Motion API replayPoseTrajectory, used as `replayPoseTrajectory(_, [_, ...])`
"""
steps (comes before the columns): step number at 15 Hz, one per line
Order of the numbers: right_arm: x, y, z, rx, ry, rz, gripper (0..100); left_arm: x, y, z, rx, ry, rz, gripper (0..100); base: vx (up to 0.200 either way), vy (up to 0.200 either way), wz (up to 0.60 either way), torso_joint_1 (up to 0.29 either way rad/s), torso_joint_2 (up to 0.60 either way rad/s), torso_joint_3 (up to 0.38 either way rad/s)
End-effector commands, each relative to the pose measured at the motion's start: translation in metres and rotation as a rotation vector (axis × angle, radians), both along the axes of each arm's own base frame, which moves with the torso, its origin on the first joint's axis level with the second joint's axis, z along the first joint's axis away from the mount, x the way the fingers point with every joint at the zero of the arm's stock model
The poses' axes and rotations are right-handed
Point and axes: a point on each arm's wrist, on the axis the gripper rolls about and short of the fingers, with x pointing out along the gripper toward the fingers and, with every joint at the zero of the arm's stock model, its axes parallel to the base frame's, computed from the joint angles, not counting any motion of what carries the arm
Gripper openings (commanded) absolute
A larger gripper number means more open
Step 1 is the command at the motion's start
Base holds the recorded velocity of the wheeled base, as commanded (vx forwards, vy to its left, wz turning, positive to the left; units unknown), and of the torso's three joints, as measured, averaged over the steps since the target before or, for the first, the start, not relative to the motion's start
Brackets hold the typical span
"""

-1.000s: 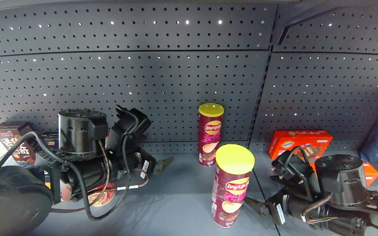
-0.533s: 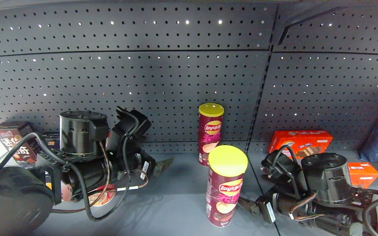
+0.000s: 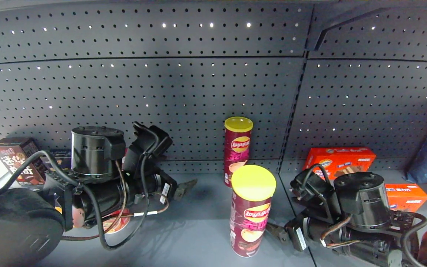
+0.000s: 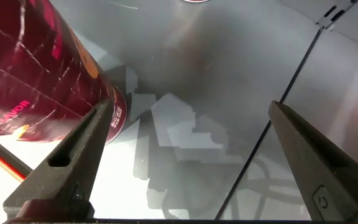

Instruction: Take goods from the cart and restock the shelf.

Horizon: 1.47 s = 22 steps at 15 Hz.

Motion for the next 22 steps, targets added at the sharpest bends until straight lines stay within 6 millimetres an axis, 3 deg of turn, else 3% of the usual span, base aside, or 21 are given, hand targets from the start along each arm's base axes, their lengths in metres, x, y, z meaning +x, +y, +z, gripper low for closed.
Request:
replayPoseTrajectory(1, [0.0,0.001,-0.001,-0.001,0.001,0.003,100,0.001,0.0,-0.002,0.004,0.007,0.001,100,0.0,0.0,0.0,0.0,0.0,0.0])
replayPoseTrajectory(15, [-0.009,0.003,0.0,-0.001,-0.001,0.026,100,-0.002,0.001,-0.005,0.008,0.015,0.001,100,0.0,0.0,0.0,0.0,0.0,0.0])
replayPoseTrajectory(17, [-0.011,-0.004,0.01,0.022,-0.03,0.006,100,-0.005,0.002,-0.005,0.01,0.016,-0.001,100,0.0,0.0,0.0,0.0,0.0,0.0])
replayPoseTrajectory(22, [-0.015,-0.02,0.031,0.072,-0.099,-0.052,100,-0.03,0.017,0.041,-0.063,-0.135,0.016,100,0.0,0.0,0.0,0.0,0.0,0.0])
